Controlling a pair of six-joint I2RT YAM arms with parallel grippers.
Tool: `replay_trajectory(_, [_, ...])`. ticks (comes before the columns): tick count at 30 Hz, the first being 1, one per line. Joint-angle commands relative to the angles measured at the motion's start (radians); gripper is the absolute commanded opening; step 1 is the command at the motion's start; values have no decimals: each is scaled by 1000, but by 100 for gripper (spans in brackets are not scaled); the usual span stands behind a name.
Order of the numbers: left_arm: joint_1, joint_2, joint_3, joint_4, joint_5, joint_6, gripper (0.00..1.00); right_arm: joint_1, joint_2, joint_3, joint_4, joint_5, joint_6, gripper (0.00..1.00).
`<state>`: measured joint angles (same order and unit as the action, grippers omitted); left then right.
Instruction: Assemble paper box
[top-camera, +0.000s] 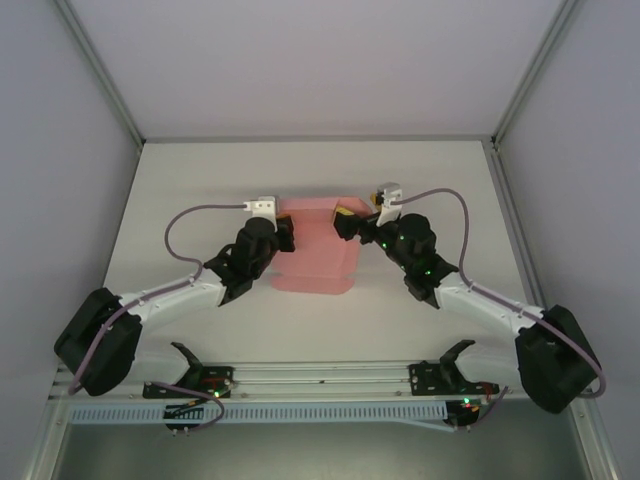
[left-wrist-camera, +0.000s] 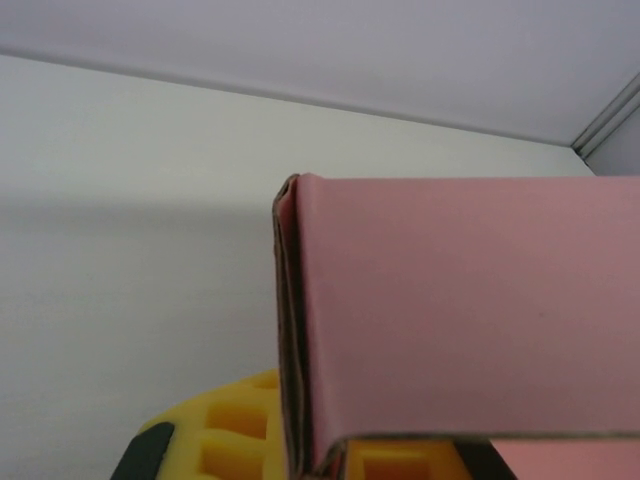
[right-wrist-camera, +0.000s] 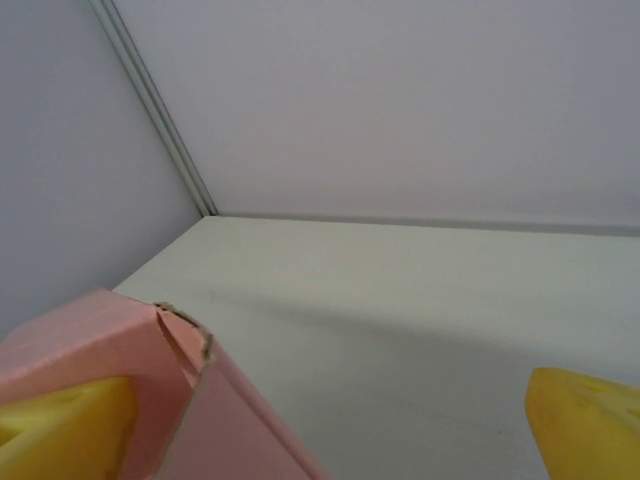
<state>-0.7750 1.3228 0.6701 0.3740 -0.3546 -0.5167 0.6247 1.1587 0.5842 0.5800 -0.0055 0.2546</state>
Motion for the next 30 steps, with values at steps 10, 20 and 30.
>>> replay_trajectory(10, [4,-29,21,-53,-64,16,0,4,-312,22,-683,139,-20,100])
replay_trajectory(20, [6,-48,19,-76,-67,19,0,-29,-201,-4,-639,214,-32,100])
replay_trajectory(30, [6,-62,8,-75,-58,25,0,-50,-126,-10,-448,167,-47,100])
